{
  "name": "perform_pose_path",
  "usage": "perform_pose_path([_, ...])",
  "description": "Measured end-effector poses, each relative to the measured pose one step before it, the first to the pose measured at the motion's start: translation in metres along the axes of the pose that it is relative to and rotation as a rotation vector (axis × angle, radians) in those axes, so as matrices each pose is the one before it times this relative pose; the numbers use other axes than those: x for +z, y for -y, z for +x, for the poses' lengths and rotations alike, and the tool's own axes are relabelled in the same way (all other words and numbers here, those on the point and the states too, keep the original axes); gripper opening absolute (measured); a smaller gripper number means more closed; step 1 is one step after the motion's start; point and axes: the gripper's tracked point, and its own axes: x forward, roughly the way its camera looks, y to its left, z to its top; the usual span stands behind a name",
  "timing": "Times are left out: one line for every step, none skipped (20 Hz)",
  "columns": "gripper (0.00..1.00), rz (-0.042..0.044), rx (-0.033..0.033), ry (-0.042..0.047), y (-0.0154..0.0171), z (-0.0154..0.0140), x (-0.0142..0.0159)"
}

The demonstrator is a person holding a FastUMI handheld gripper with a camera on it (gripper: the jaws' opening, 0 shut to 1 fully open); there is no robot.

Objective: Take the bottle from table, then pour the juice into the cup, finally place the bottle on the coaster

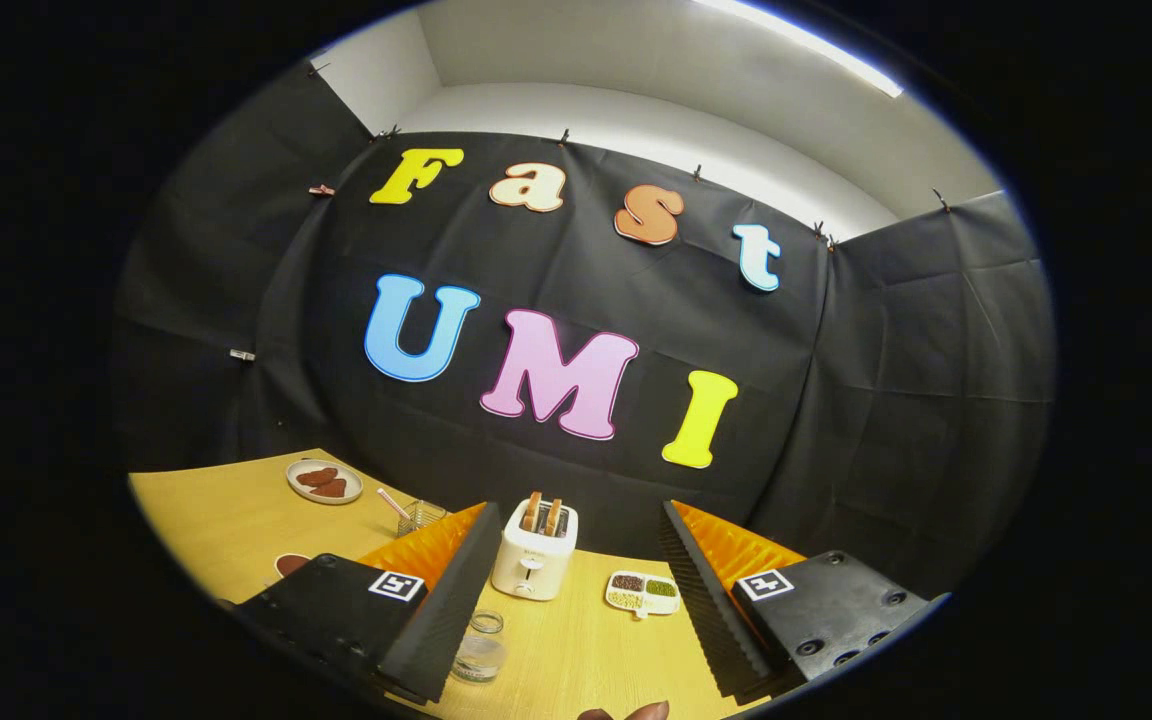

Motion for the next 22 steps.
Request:
perform_pose_path([0.97, 0.00057, -0.00078, 0.00006, 0.00066, -0.00065, 0.00039])
perform_pose_path([0.97, 0.00179, 0.00032, -0.00214, -0.00113, 0.00014, -0.00090])
perform_pose_path([0.97, 0.00132, -0.00018, -0.00201, 0.00006, -0.00023, -0.00060])
perform_pose_path([0.97, 0.00036, -0.00013, -0.00057, -0.00013, -0.00029, 0.00023])
perform_pose_path([0.97, 0.00152, 0.00263, 0.00259, -0.00070, -0.00061, 0.00043])
perform_pose_path([0.97, 0.00242, 0.00004, 0.00151, -0.00010, 0.00012, 0.00072])
perform_pose_path([0.97, 0.00374, 0.00001, 0.00148, -0.00063, 0.00033, -0.00009])
perform_pose_path([0.97, 0.00671, 0.00310, 0.00209, -0.00226, -0.00082, -0.00061])
perform_pose_path([0.97, 0.00933, 0.00608, 0.00942, -0.00273, -0.00065, 0.00099])
perform_pose_path([0.97, 0.01019, 0.00427, 0.00863, -0.00247, -0.00082, 0.00092])
perform_pose_path([0.97, 0.00873, 0.00533, 0.00680, -0.00239, -0.00074, -0.00031])
perform_pose_path([0.97, 0.00900, 0.00430, 0.00705, -0.00273, -0.00020, -0.00114])
perform_pose_path([0.97, 0.00676, 0.00251, 0.00174, -0.00195, -0.00004, -0.00310])
perform_pose_path([0.97, 0.00475, 0.00407, -0.00391, -0.00269, -0.00047, -0.00526])
perform_pose_path([0.97, 0.00221, 0.00399, -0.00558, -0.00180, -0.00090, -0.00631])
perform_pose_path([0.97, 0.00142, 0.00640, 0.00051, -0.00296, -0.00131, -0.00502])
perform_pose_path([0.97, 0.00378, 0.01231, 0.00650, -0.00383, -0.00156, -0.00439])
perform_pose_path([0.97, 0.01033, 0.01427, 0.00993, -0.00466, -0.00191, -0.00420])
perform_pose_path([0.97, 0.01457, 0.01242, 0.00306, -0.00376, -0.00148, -0.00628])
perform_pose_path([0.97, 0.01336, 0.01187, 0.00017, -0.00295, -0.00269, -0.00946])
perform_pose_path([0.97, 0.00613, 0.00319, -0.00328, -0.00117, -0.00133, -0.00882])
perform_pose_path([0.97, 0.00144, 0.00124, -0.01005, 0.00176, -0.00185, -0.01098])
